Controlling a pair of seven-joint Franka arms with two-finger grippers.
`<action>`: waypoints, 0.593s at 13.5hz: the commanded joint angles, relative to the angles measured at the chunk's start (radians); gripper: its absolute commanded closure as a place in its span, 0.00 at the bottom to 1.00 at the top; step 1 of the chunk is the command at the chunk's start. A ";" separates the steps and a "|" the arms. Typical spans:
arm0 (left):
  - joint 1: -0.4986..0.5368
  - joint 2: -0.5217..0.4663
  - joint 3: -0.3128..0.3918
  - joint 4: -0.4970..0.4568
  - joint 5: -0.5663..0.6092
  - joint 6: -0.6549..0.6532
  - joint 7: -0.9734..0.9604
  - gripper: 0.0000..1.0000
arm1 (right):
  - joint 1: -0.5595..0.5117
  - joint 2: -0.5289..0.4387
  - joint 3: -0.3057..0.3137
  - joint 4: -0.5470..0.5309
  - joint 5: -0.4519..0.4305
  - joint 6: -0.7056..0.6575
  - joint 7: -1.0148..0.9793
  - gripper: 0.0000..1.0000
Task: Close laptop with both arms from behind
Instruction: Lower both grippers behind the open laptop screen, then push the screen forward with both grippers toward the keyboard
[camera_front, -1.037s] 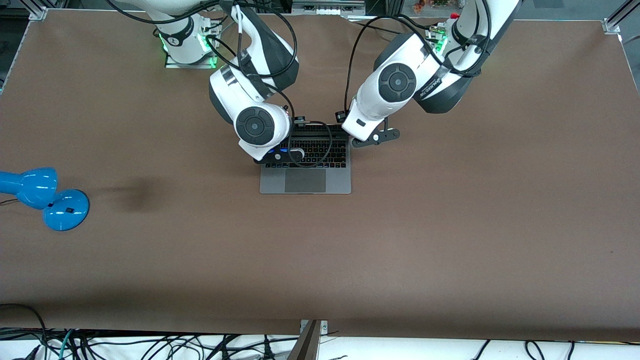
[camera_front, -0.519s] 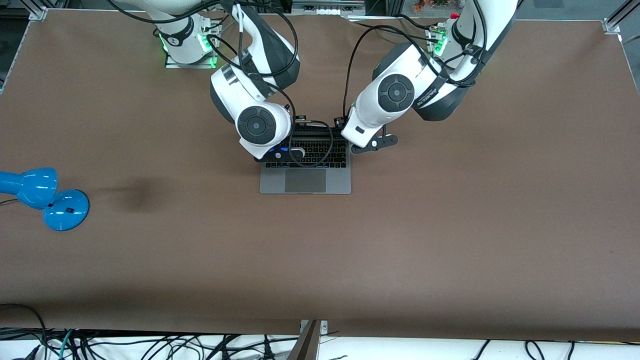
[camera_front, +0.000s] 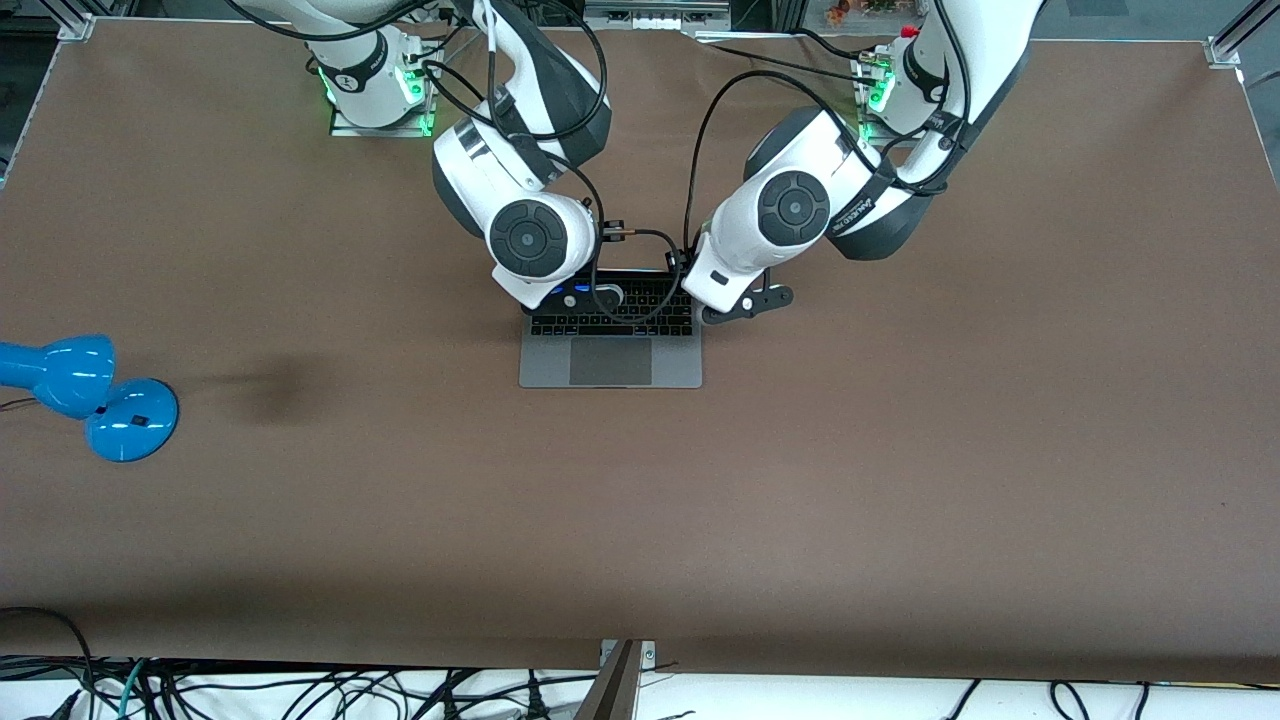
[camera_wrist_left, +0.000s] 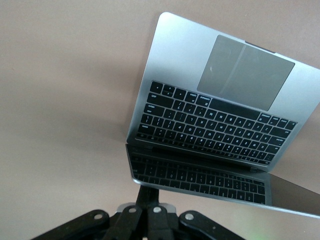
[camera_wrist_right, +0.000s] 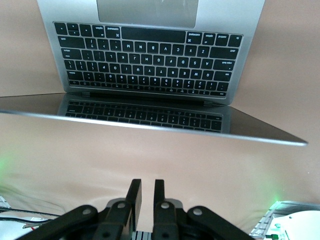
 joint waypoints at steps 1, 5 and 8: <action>-0.005 0.046 0.001 0.059 0.031 0.001 -0.023 1.00 | 0.011 0.027 -0.002 0.019 0.006 -0.003 0.015 0.83; -0.005 0.060 0.001 0.069 0.074 0.001 -0.049 1.00 | 0.010 0.068 -0.005 0.018 -0.020 0.063 0.010 0.83; -0.005 0.063 0.001 0.069 0.076 0.001 -0.049 1.00 | 0.010 0.076 -0.005 0.018 -0.032 0.077 0.007 0.83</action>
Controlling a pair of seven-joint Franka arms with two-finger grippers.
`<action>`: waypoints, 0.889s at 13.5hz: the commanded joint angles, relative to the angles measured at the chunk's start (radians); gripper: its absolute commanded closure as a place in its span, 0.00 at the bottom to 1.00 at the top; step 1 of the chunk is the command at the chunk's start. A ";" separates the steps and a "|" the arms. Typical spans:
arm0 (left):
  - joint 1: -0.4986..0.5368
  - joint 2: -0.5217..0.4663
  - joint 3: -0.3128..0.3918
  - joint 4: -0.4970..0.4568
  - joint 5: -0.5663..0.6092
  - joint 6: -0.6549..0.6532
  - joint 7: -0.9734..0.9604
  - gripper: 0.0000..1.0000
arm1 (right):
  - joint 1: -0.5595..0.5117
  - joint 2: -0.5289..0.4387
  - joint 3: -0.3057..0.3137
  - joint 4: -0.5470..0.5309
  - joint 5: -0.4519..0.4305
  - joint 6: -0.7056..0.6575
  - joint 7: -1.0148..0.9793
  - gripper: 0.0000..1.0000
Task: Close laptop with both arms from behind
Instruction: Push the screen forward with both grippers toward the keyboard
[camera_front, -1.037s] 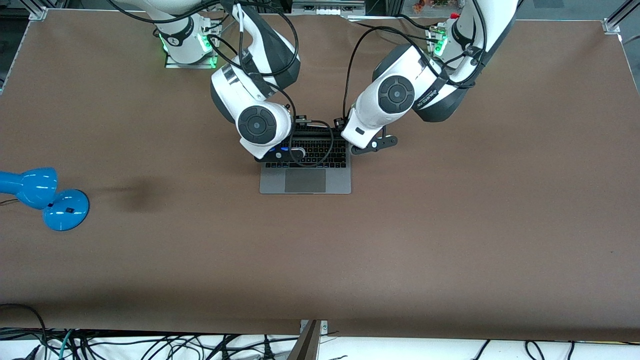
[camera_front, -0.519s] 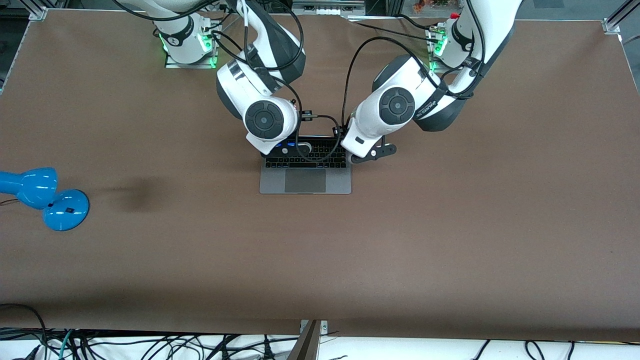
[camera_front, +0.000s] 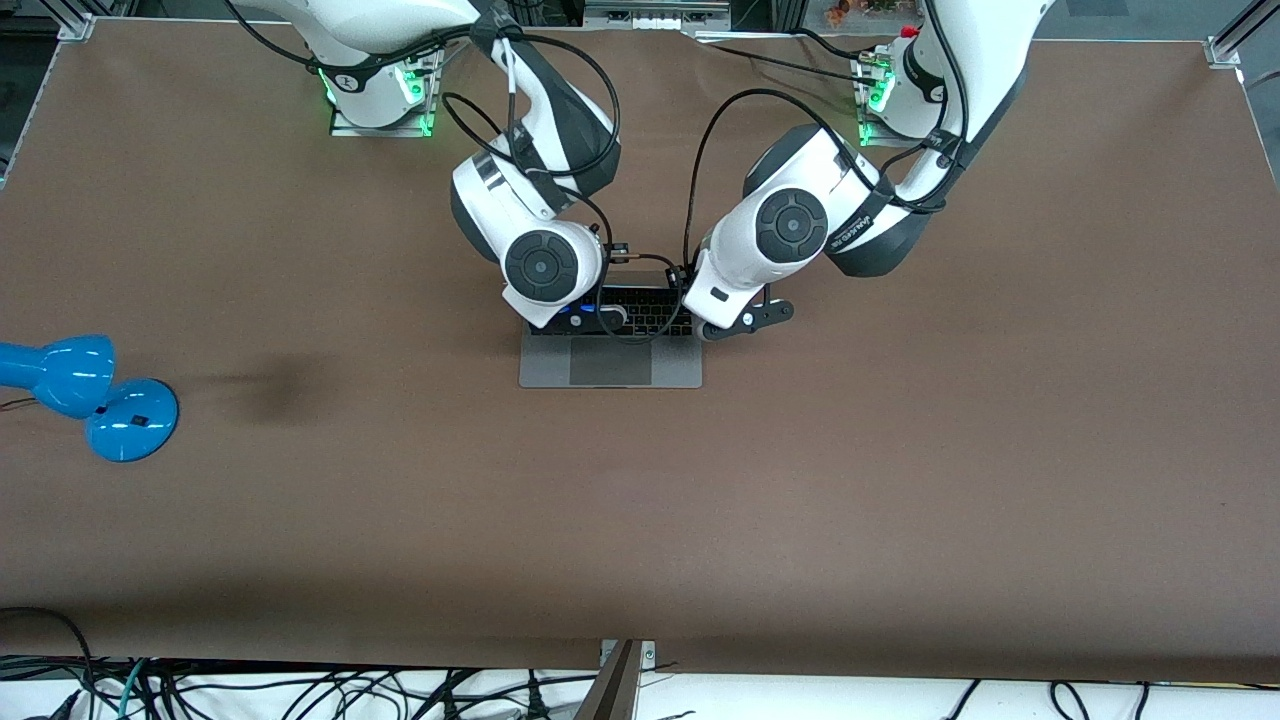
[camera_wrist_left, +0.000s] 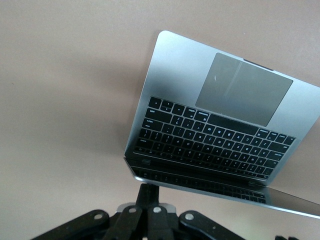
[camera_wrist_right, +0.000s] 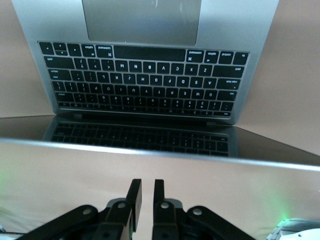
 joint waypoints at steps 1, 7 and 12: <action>-0.005 0.021 -0.001 0.030 0.029 -0.001 -0.024 1.00 | 0.007 0.007 -0.005 0.018 -0.017 0.005 0.005 0.83; -0.005 0.021 0.001 0.030 0.029 0.010 -0.024 1.00 | -0.001 0.020 -0.006 0.018 -0.051 0.051 0.001 0.83; -0.005 0.056 0.010 0.072 0.029 0.011 -0.024 1.00 | -0.003 0.027 -0.008 0.019 -0.053 0.058 0.001 0.83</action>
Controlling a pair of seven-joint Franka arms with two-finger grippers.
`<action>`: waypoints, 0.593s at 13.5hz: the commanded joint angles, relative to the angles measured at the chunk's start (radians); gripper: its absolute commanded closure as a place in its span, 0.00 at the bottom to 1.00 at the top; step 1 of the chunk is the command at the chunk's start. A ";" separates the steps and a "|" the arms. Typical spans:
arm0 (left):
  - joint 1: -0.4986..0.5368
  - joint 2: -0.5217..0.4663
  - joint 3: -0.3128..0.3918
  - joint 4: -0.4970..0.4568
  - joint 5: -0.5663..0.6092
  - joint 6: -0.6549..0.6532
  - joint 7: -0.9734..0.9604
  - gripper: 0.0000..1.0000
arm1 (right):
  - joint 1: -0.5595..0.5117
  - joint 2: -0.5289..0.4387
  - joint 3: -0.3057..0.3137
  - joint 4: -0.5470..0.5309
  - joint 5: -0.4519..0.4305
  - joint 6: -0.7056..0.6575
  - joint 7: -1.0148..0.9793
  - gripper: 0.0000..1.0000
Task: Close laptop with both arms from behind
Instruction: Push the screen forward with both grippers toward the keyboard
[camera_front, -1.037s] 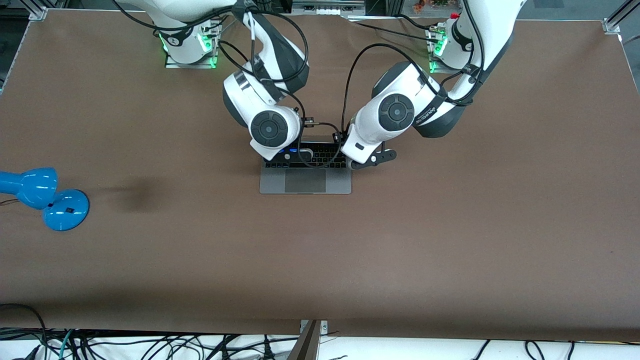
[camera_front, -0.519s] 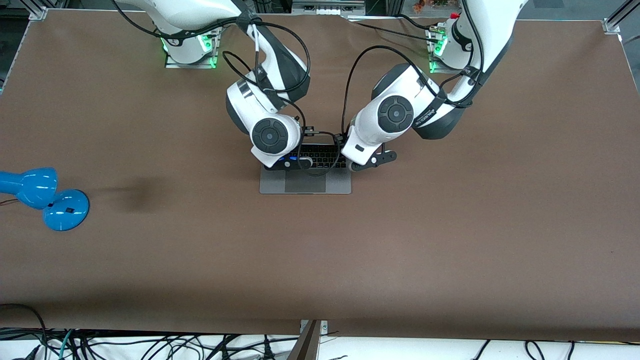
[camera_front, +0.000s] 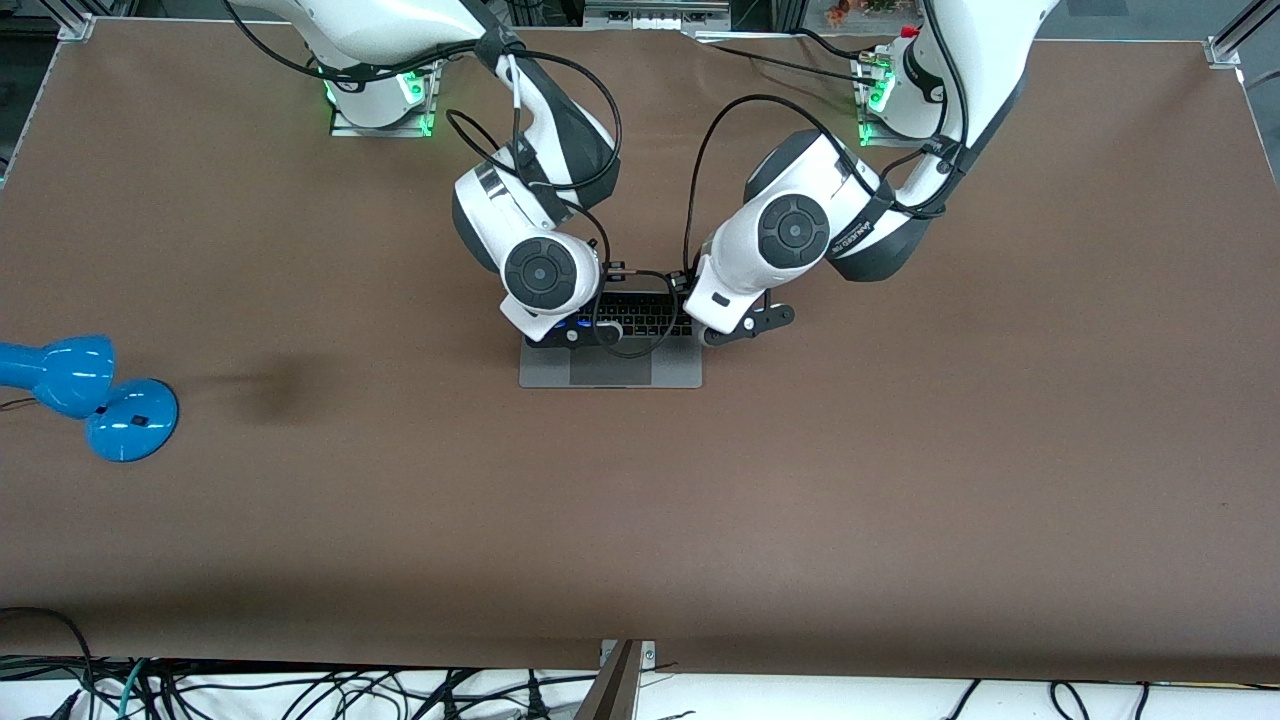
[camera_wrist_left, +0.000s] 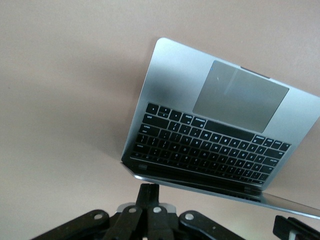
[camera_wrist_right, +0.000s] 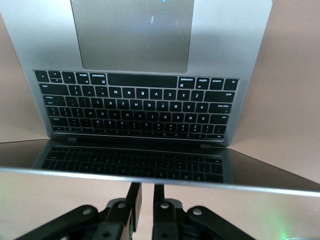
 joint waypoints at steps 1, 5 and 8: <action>-0.005 0.046 0.001 0.059 0.029 0.000 -0.018 1.00 | 0.000 0.011 -0.001 0.019 -0.012 0.000 -0.001 0.83; -0.007 0.082 0.011 0.089 0.072 0.000 -0.035 1.00 | -0.002 0.026 -0.004 0.019 -0.013 0.045 -0.001 0.83; -0.007 0.099 0.011 0.103 0.072 0.000 -0.035 1.00 | -0.002 0.039 -0.004 0.019 -0.041 0.060 -0.001 0.83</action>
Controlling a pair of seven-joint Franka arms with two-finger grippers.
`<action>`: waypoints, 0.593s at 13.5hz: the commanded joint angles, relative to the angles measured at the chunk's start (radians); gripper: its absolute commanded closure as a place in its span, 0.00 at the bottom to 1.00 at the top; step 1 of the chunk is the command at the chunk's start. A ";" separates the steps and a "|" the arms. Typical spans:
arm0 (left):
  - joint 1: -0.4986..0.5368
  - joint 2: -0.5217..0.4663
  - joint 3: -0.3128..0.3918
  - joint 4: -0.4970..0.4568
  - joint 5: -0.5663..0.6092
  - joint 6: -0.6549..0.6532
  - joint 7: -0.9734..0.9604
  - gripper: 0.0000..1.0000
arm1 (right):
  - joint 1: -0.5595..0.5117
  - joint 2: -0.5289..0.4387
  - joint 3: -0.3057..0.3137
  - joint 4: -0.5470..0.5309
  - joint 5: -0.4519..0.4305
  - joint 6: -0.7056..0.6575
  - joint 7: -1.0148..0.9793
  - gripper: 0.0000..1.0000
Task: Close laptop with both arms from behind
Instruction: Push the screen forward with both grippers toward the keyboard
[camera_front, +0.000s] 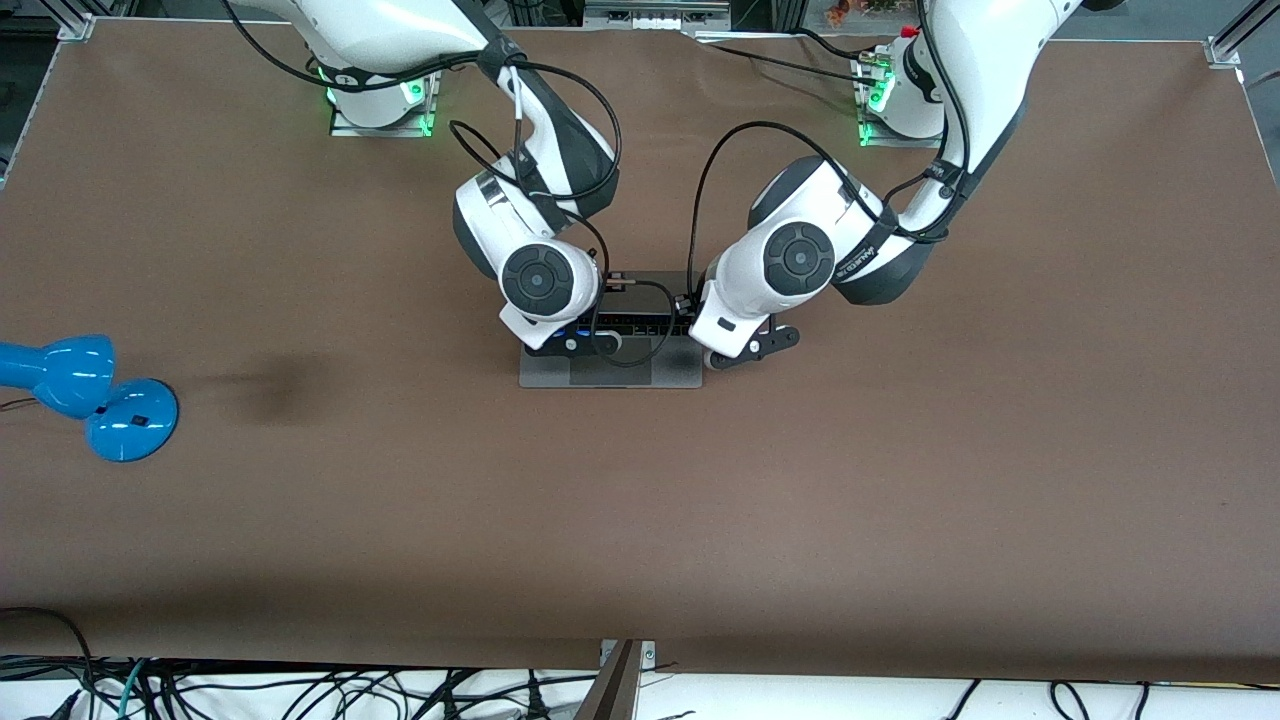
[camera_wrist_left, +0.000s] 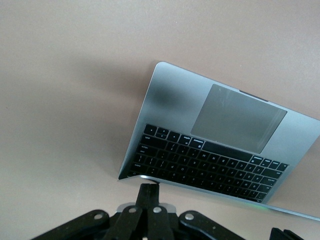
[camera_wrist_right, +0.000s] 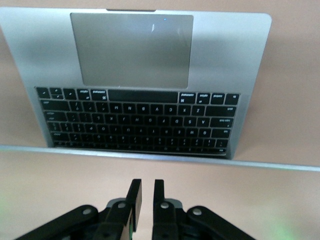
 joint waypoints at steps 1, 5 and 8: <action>-0.007 0.034 0.000 0.041 0.029 -0.003 -0.024 1.00 | -0.001 0.014 0.002 0.019 -0.036 0.010 -0.002 0.83; -0.007 0.039 0.008 0.042 0.029 0.000 -0.025 1.00 | -0.007 0.022 0.002 0.019 -0.036 0.021 -0.017 0.83; -0.007 0.040 0.014 0.041 0.029 0.011 -0.024 1.00 | -0.010 0.027 0.001 0.019 -0.038 0.045 -0.025 0.83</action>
